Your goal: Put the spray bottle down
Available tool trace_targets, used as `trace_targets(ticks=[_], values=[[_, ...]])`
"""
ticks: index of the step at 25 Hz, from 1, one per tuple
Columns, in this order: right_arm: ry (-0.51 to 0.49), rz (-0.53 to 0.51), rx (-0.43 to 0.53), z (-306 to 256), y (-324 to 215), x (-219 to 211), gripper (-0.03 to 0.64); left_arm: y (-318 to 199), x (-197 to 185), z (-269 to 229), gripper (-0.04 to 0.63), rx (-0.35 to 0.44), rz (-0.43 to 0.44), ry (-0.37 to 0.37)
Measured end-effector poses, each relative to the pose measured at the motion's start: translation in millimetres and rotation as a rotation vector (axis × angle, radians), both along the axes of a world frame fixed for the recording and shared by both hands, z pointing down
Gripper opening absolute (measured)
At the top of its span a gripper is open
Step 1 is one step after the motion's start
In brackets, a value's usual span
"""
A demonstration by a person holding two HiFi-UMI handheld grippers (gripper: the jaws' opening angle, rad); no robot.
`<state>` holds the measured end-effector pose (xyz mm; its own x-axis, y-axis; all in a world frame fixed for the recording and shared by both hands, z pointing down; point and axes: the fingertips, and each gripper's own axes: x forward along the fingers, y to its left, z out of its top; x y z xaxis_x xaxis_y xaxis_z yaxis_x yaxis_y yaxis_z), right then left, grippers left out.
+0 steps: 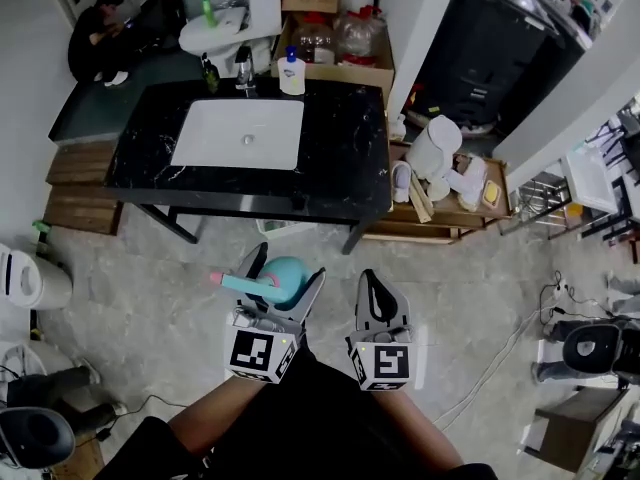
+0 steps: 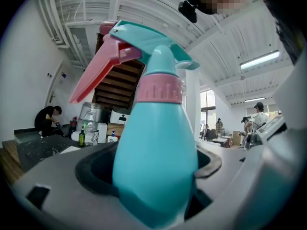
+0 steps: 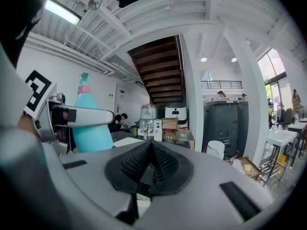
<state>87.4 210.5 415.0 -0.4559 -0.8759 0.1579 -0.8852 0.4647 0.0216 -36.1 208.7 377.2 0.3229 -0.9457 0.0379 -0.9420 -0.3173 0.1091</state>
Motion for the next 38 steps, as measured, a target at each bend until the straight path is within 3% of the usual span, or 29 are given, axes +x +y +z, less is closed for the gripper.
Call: trace_targets(ticks=[8, 15, 26, 32, 38], values=[[0.040, -0.083, -0.009, 4, -55, -45, 0.015, -52, -28, 22, 0.422, -0.044, -0.011, -0.005], [0.010, -0.048, -0.020, -7, -106, -52, 0.015, -99, -47, 14, 0.422, -0.052, -0.029, -0.008], [0.044, -0.025, -0.056, -1, -178, -76, 0.015, -178, -81, 16, 0.422, -0.030, -0.023, -0.027], [0.055, -0.003, -0.036, -5, -212, -86, 0.015, -214, -90, 25, 0.422, -0.036, 0.026, -0.033], [0.043, -0.002, -0.034, -7, -241, -108, 0.015, -237, -110, 9, 0.422, 0.002, -0.006, 0.031]])
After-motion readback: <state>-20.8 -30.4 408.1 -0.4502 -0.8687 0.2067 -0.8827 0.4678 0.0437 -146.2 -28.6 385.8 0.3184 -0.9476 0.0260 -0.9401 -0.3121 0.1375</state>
